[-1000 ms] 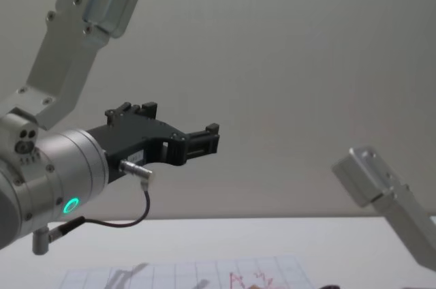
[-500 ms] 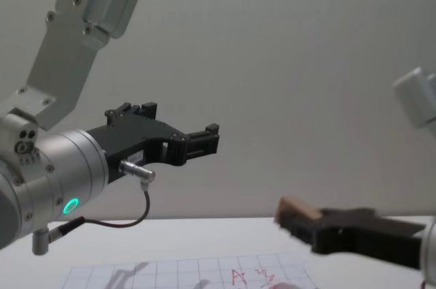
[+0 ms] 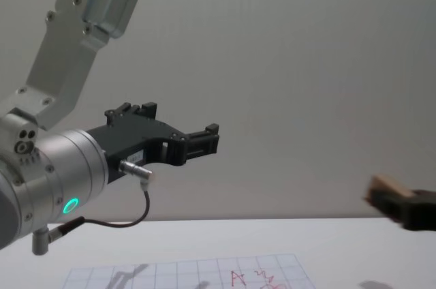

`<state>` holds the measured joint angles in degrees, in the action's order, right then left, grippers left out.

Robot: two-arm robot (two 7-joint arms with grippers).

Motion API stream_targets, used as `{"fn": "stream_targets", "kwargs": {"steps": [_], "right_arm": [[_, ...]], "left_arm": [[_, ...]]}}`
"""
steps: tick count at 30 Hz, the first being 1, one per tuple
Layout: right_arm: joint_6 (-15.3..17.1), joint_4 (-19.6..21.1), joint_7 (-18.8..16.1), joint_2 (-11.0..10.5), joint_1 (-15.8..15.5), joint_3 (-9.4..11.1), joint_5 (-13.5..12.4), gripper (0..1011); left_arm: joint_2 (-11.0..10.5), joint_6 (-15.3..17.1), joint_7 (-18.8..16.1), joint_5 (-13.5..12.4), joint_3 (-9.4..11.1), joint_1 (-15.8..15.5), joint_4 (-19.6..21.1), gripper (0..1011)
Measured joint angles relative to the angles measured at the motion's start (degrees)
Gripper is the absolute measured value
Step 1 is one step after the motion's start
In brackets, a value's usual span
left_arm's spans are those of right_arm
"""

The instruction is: Use the one hand to pick up the stamp and affix it onto the A4 paper.

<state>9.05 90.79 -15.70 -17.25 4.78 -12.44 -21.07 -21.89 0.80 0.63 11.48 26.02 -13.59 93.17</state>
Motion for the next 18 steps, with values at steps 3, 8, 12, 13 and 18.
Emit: {"fn": "stream_targets", "kwargs": {"steps": [3,8,12,13,18], "right_arm": [[0.7,2.4,1.9,-2.3,-2.5,1.5,-1.0,220],[2.0,5.6,3.9,-5.5,-6.1,3.5,-2.0,220],[3.2,8.0,5.0,-8.0,-8.9,5.1,-2.5,220],[3.4,8.3,5.1,-8.4,-9.2,5.3,-2.6,220],[4.4,10.0,5.4,-10.4,-11.2,6.4,-2.8,220]], "left_arm": [[0.0,0.0,0.0,0.0,0.0,0.0,0.0,1001],[0.0,0.0,0.0,0.0,0.0,0.0,0.0,1001],[0.0,0.0,0.0,0.0,0.0,0.0,0.0,1001],[0.0,0.0,0.0,0.0,0.0,0.0,0.0,1001],[0.0,0.0,0.0,0.0,0.0,0.0,0.0,1001]]}}
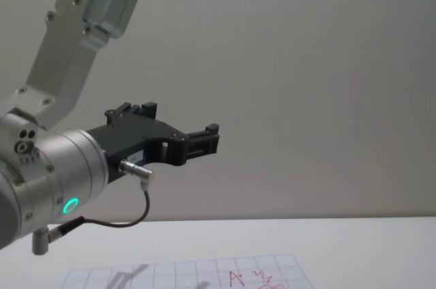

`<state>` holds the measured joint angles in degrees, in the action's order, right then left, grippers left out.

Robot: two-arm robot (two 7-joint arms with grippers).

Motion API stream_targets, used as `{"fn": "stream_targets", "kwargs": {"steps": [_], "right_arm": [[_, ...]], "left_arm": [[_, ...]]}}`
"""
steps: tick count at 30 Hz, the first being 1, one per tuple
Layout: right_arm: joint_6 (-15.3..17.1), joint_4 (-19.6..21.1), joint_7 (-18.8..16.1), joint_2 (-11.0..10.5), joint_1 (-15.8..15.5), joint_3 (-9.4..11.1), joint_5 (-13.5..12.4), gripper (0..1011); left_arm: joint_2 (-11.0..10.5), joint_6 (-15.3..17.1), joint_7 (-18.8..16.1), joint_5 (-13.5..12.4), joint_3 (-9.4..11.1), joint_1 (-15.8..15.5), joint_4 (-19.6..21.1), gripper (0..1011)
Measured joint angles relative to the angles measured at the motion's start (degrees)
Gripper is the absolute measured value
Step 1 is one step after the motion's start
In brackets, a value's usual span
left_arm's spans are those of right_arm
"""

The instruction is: Use the one hand to pick up the stamp and affix it onto the A4 paper.

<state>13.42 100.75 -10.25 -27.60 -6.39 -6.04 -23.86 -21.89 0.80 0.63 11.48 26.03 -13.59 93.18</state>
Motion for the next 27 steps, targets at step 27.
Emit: {"fn": "stream_targets", "kwargs": {"steps": [27], "right_arm": [[6.2,2.4,0.8,-2.8,-4.1,1.3,-0.2,220]], "left_arm": [[0.0,0.0,0.0,0.0,0.0,0.0,0.0,1001]]}}
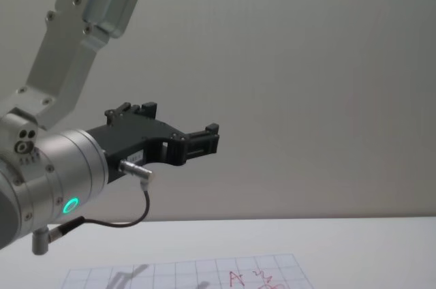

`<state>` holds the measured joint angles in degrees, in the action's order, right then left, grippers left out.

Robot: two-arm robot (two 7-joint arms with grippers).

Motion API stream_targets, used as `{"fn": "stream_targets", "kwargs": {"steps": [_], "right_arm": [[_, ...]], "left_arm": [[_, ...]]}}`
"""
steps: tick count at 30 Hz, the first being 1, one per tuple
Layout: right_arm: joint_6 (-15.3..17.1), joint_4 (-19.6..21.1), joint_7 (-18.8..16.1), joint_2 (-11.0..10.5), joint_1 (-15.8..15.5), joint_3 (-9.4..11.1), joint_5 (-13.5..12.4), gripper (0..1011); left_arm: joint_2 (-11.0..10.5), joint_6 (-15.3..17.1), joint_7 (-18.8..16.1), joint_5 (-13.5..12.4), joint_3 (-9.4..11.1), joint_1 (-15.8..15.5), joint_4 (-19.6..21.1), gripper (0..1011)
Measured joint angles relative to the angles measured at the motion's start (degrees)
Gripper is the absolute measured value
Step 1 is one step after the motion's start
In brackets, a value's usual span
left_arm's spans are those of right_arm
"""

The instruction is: Use the one hand to pick up the stamp and affix it onto the A4 paper.

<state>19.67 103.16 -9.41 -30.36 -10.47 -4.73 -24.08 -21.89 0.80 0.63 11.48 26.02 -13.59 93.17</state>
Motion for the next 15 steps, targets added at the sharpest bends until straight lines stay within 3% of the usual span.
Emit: {"fn": "stream_targets", "kwargs": {"steps": [15], "right_arm": [[2.6,-2.1,-0.7,1.8,2.4,-1.6,2.3,220]], "left_arm": [[0.0,0.0,0.0,0.0,0.0,0.0,0.0,1001]]}}
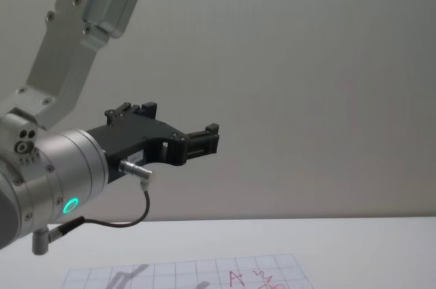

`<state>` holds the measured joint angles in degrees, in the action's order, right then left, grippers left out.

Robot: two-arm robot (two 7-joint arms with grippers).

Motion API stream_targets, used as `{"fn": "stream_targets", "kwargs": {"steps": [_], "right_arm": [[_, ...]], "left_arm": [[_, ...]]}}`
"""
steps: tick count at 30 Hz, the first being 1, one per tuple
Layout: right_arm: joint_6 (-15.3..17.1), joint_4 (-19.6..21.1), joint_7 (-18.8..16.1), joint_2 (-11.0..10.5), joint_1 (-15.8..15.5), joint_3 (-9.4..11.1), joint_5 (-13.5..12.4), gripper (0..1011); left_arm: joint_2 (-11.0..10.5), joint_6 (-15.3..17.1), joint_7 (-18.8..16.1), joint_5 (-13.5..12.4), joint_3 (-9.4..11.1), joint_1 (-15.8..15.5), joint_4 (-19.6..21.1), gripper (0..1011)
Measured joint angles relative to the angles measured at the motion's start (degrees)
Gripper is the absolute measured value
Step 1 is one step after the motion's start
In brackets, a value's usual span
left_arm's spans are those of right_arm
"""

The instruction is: Use the one hand to pick up the stamp and affix it onto the A4 paper.

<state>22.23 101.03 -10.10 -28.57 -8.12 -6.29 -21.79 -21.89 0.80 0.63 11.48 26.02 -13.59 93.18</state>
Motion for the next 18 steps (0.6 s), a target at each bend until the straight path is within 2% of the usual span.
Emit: {"fn": "stream_targets", "kwargs": {"steps": [9,11,13,14,18], "right_arm": [[1.0,-0.9,-0.3,0.5,1.0,-0.5,1.3,222],[1.1,-0.9,-0.3,0.5,1.1,-0.5,1.4,253],[1.3,-1.1,-0.4,0.6,1.3,-0.6,1.6,333],[1.3,-1.1,-0.4,0.6,1.3,-0.6,1.6,333],[1.5,-1.3,-0.4,0.7,1.5,-0.7,1.8,481]], "left_arm": [[0.0,0.0,0.0,0.0,0.0,0.0,0.0,1001],[0.0,0.0,0.0,0.0,0.0,0.0,0.0,1001],[0.0,0.0,0.0,0.0,0.0,0.0,0.0,1001],[0.0,0.0,0.0,0.0,0.0,0.0,0.0,1001],[0.0,0.0,0.0,0.0,0.0,0.0,0.0,1001]]}}
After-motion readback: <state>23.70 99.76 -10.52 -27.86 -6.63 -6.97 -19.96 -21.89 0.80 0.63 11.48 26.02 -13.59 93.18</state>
